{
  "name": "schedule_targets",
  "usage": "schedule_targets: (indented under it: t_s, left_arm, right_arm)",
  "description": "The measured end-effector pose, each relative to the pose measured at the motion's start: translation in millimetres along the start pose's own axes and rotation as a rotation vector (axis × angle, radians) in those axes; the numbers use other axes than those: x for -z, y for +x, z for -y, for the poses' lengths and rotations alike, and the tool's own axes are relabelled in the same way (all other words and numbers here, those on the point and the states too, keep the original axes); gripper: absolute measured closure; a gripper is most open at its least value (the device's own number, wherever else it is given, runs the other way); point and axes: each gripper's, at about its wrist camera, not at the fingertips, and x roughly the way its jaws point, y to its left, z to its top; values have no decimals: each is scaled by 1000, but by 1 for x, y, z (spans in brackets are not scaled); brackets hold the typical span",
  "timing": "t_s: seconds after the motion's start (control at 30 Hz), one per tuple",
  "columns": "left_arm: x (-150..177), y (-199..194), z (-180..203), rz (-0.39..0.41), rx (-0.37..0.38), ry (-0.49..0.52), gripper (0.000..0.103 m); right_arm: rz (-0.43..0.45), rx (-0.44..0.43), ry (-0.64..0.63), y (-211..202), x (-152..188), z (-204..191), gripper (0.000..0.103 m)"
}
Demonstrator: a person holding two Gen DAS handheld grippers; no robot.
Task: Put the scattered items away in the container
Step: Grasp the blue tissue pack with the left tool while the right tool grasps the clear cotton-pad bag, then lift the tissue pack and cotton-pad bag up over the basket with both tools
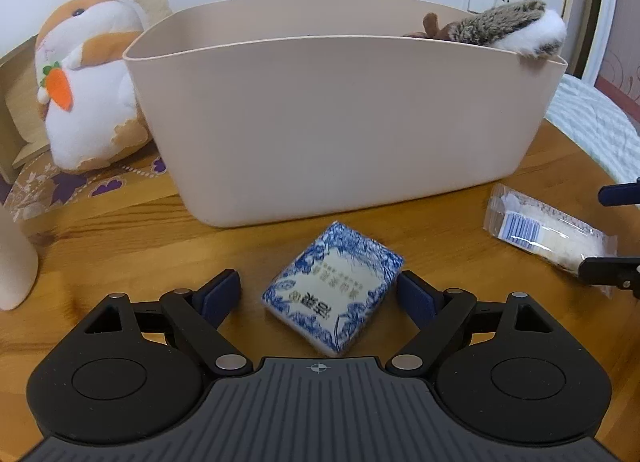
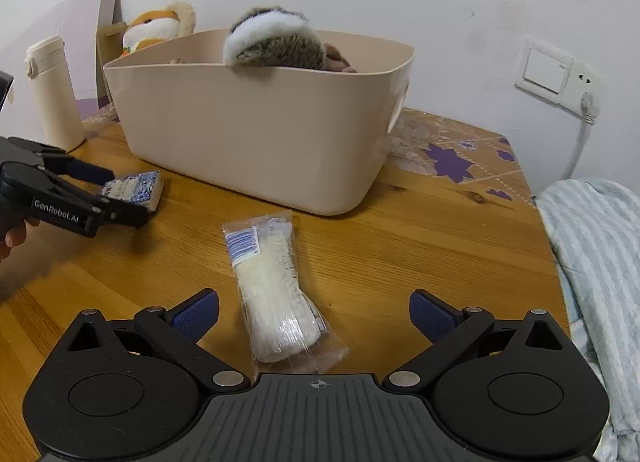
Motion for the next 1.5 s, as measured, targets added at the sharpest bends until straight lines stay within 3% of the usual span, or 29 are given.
schedule_targets:
  t_s: [0.4,0.53,0.67,0.93,1.0,1.17,1.5]
  left_arm:
    - [-2,1,0,14,33,37,17]
    - [-3,-2,-1,13,42,47,32]
    - [-5,-6,-1,9,46,49,44]
    - [-1,-12,2,4,50,55,52]
    - [2,-14,3,1,52,58,53]
    - [9,-22,-1,7,42,47,53]
    - [26,-41,13,37,5,78,54]
  right_arm:
    - [-24,-15,-13,19,-10,-5,2]
    - [-43,-2,-7,23,-10,-6,8]
    - [-54,-9,30,25,-9,-2,16]
    - [-64,-20,15,17,-10,-10,39]
    - [-67,-25,14,15,-10,-11,52]
    - [-77,-29,18,10,-10,-14,72]
    - [-83,-32,55,-1,-1,-11,74]
